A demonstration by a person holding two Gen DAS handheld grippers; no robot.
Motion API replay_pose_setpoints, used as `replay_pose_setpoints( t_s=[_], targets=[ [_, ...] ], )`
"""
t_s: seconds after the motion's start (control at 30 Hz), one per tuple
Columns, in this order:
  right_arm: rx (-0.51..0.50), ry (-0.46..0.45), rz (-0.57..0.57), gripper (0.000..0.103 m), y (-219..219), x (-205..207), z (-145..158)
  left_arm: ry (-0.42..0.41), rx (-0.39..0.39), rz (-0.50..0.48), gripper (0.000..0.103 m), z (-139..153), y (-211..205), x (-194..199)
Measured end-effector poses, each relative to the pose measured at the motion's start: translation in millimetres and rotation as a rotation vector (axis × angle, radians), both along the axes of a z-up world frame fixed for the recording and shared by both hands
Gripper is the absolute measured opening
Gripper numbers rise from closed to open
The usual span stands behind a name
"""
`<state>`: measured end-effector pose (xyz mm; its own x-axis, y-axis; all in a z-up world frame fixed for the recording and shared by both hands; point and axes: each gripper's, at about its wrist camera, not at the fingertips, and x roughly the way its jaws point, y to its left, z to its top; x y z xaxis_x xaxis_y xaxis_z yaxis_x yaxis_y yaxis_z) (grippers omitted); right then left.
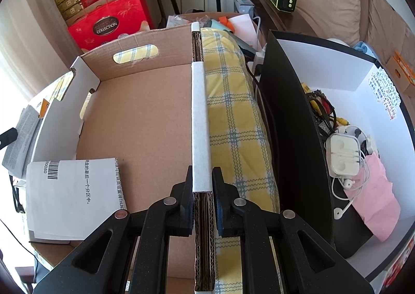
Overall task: Organize objects
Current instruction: 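Reach the left tool to the printed instruction sheet and grasp it, then carry the instruction sheet into the box and release it with the left tool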
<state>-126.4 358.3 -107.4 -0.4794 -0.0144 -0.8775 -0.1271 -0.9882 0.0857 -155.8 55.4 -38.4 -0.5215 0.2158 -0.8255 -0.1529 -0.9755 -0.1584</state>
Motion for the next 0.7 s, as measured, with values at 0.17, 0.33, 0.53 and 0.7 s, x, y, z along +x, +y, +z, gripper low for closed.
replay_pose_setpoints(
  t_s=[0.17,0.33,0.53,0.7],
  targets=[
    [-0.003,0.003,-0.002,0.011,0.4,0.2,-0.3,0.014,0.058,0.005,0.004,7.7,-8.4,3.2],
    [-0.001,0.003,-0.001,0.011,0.2,0.7,-1.1,0.007,0.173,-0.019,0.004,22.6,-12.9,9.1],
    [0.001,0.002,-0.001,0.011,0.2,0.5,-1.6,0.029,0.245,-0.066,0.004,46.4,-4.0,18.3],
    [0.001,0.002,-0.001,0.011,0.2,0.5,-1.5,0.041,0.264,-0.135,0.004,58.8,16.5,27.4]
  ],
)
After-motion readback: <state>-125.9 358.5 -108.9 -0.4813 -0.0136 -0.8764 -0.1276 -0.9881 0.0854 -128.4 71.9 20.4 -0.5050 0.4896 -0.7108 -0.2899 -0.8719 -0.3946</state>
